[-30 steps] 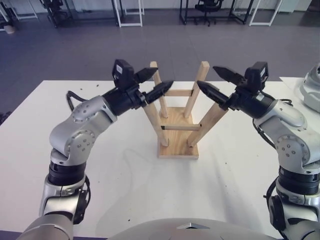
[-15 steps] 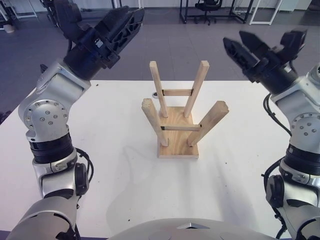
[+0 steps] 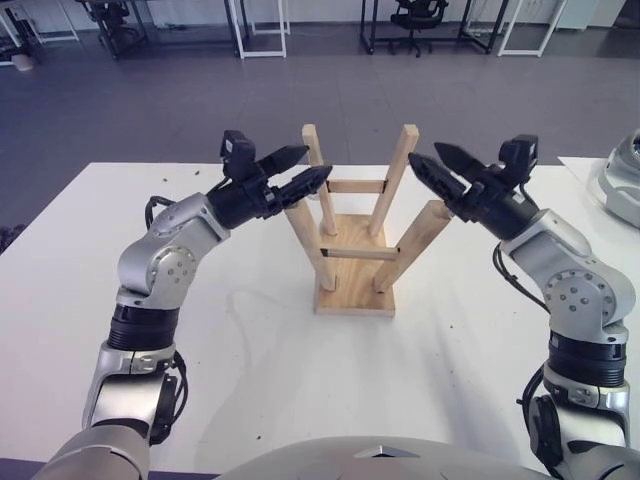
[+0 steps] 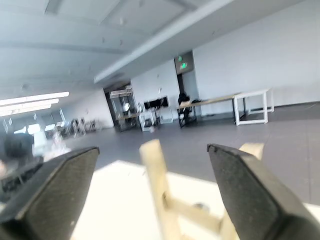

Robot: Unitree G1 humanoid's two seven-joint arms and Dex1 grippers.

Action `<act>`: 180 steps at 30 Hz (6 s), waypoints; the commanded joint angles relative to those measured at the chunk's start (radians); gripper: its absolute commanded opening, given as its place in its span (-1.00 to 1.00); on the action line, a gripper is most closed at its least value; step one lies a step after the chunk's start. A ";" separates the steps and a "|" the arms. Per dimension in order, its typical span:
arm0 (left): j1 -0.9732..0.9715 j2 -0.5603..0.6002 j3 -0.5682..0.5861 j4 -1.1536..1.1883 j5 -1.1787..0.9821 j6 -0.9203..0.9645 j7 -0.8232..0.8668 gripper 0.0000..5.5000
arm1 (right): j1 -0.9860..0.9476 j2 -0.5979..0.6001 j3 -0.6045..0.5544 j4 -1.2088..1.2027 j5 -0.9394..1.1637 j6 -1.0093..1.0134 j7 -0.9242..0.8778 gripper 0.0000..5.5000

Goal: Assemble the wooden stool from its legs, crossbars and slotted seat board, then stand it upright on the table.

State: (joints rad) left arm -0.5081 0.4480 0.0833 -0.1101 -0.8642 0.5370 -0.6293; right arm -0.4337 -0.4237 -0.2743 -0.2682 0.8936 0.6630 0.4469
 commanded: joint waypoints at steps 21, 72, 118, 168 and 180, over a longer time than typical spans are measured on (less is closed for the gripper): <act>0.635 0.486 -0.037 -0.020 0.573 -0.246 -0.441 0.34 | -0.203 -0.245 0.274 0.511 -0.650 -0.366 0.150 0.47; 0.697 0.299 0.181 -0.626 0.258 0.116 -0.272 0.34 | 0.572 -0.289 0.017 -0.315 -0.141 0.079 0.471 0.47; -0.256 0.700 -0.014 -0.066 -0.562 0.827 -0.868 -0.50 | -0.606 -0.633 0.290 0.319 0.332 0.884 1.152 -0.48; 0.061 0.109 0.177 0.835 0.439 -0.605 0.082 0.65 | 0.092 0.018 0.101 0.818 -0.570 -0.911 -0.210 0.57; 0.154 0.076 0.212 0.550 0.442 -0.455 0.119 0.65 | 0.118 0.032 0.016 0.828 -0.605 -0.848 -0.242 0.57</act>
State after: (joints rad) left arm -0.3713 0.5314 0.2797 0.4670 -0.4245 0.0602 -0.5340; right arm -0.3254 -0.3828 -0.2390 0.5660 0.3038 -0.2064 0.2126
